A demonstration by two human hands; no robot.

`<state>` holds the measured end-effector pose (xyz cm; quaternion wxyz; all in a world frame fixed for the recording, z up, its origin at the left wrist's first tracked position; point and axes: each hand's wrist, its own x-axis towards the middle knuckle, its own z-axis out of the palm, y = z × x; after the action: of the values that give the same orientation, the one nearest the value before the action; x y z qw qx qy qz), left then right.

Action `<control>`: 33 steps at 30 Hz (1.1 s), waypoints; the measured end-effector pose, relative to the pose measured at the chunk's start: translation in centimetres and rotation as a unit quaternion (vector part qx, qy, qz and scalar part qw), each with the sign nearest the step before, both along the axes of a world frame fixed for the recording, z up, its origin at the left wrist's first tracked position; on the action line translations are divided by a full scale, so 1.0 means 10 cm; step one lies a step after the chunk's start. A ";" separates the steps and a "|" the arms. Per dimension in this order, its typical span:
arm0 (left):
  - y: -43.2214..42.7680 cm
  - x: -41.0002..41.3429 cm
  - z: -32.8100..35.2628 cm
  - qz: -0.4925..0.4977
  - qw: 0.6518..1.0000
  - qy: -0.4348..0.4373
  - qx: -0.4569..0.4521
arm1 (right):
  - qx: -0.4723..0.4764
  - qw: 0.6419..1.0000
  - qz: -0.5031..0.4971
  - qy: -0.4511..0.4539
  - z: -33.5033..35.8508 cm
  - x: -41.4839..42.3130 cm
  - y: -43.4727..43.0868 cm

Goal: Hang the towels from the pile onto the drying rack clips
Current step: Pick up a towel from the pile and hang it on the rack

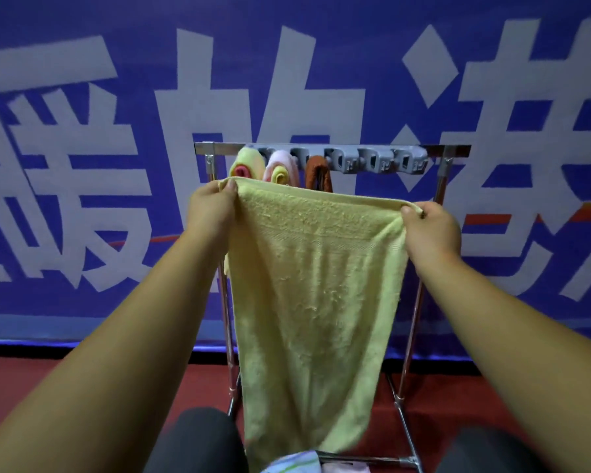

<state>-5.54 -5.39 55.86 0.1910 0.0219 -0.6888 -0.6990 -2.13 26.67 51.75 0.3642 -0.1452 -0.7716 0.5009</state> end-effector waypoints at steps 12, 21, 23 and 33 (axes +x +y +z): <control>0.08 0.13 0.15 -0.272 0.938 0.034 0.211 | -0.381 0.781 0.494 0.009 0.47 0.26 -0.36; 0.60 0.23 -0.10 -0.365 0.920 0.054 0.130 | -0.358 0.780 0.513 -0.006 0.26 0.19 -0.85; 0.64 0.21 -0.17 -0.376 0.919 0.047 0.108 | -0.363 0.777 0.514 -0.003 0.18 0.18 -0.89; 0.68 0.09 -0.43 -0.382 0.923 -0.022 0.046 | -0.370 0.772 0.517 -0.004 -0.15 0.09 -0.87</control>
<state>-4.59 1.42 51.56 -0.1067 -0.2183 -0.6159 -0.7494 -1.20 17.99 50.26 -0.0348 0.1505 -0.4866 0.8599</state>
